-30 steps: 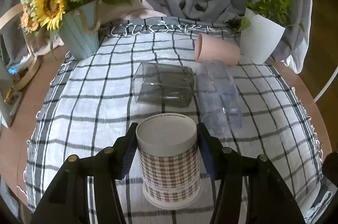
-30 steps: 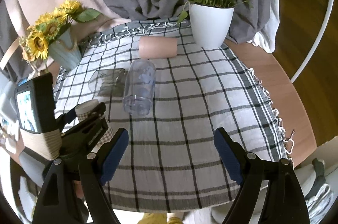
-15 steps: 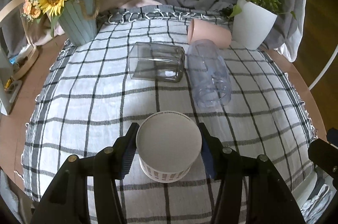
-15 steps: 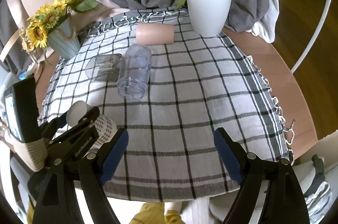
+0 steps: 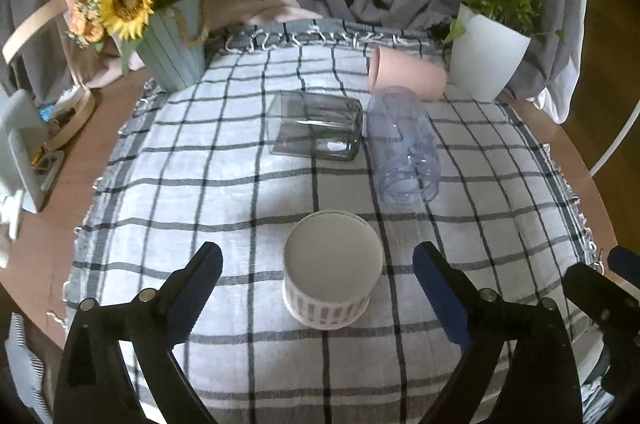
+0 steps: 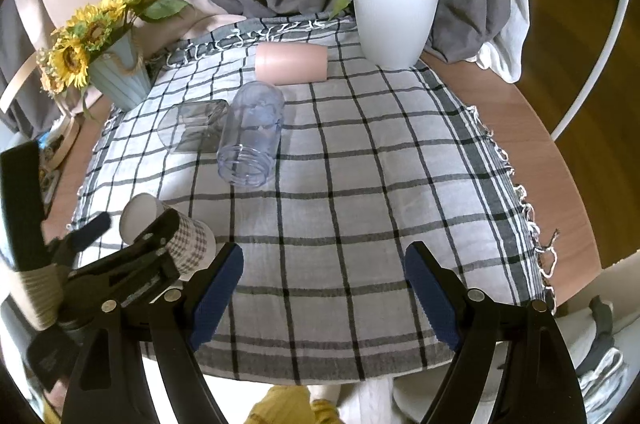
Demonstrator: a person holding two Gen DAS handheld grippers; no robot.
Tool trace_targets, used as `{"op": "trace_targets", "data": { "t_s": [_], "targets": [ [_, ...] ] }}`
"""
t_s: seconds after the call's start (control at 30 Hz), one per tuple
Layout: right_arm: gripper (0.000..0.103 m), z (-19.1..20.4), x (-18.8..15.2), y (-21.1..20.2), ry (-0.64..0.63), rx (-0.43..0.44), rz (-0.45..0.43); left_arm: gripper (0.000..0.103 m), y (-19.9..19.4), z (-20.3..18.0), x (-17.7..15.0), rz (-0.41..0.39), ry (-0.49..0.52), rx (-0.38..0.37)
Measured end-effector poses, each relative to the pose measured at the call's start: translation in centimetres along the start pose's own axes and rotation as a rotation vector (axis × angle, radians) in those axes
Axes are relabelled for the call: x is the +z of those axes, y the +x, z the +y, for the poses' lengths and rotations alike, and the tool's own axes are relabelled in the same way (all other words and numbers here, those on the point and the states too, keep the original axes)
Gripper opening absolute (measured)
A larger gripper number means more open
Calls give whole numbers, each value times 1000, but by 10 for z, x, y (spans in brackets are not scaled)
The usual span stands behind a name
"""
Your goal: Flip cup upside down
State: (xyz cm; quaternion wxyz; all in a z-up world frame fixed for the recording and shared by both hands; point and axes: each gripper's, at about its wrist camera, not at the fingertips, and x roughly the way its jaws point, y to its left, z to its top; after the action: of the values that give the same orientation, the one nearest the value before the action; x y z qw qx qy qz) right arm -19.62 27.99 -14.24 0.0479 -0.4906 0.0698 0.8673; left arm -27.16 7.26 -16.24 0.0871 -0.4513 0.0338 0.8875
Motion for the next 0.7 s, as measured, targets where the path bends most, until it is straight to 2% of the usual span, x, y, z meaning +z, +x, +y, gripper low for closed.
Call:
{"op": "trace_targets", "data": {
  "t_s": [0.1,0.17,0.3,0.7],
  "targets": [
    [84,1,-3,-10,2,3,-15,98,-19,5,0,-15,-7,23],
    [87,3,-6,-19,-1,4,-36,102,-37,9,-3,-39,-10,44],
    [88,10,-14,-43,-4,23,-77,103,-75,22,-12,-85,-7,95],
    [89,42,-80,-148,-23,43,-264,103,-184,59,-75,-153,-9,178]
  ]
}}
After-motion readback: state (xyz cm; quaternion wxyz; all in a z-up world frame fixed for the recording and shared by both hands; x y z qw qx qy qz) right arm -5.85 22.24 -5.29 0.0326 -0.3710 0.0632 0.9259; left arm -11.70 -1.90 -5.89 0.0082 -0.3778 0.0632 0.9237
